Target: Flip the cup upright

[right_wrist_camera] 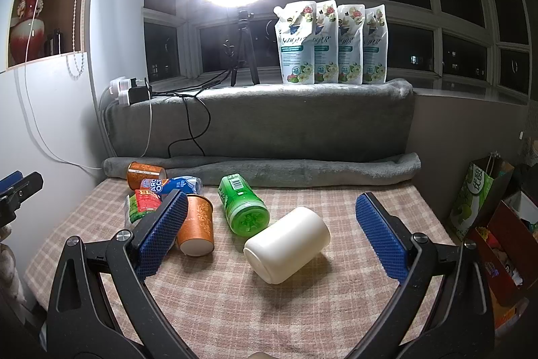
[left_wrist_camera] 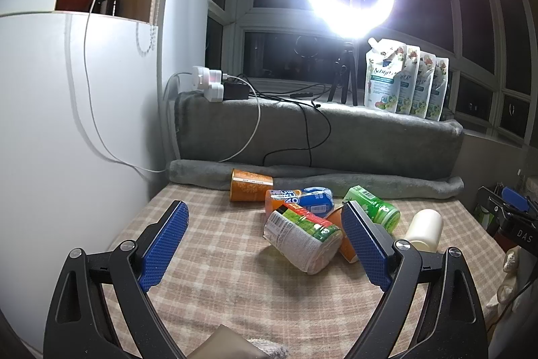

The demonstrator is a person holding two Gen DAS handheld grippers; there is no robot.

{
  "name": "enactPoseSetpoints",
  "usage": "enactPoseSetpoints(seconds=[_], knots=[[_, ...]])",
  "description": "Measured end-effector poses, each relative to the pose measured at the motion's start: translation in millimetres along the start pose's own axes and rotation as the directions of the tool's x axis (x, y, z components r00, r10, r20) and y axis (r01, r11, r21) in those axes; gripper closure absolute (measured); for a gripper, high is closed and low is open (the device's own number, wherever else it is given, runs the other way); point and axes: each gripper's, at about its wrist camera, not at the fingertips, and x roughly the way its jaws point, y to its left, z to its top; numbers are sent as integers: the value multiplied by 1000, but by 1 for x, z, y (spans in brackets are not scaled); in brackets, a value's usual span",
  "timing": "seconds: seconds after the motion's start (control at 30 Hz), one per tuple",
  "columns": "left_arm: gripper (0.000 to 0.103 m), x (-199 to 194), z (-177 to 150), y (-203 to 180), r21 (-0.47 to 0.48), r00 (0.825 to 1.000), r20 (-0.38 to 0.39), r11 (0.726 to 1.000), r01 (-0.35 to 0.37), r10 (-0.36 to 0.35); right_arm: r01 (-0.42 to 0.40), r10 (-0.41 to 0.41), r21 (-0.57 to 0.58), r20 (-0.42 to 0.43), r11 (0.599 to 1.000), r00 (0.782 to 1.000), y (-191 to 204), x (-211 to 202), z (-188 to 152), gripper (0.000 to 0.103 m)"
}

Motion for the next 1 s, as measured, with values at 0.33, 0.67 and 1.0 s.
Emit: enactPoseSetpoints(seconds=[0.33, 0.67, 1.0], knots=[[11, 0, -1, 0, -1, 1000, -1, 1000, -1, 1, 0, 0, -1, 0, 1000, 1000, 1, 1, 0, 1], [11, 0, -1, 0, -1, 1000, -1, 1000, -1, 1, 0, 0, -1, -2, 1000, 1000, 1, 2, 0, 1], [11, 5, -4, -1, -2, 1000, -8, 1000, -2, 2, -6, 6, -14, -8, 1000, 1000, 5, 3, 2, 1]])
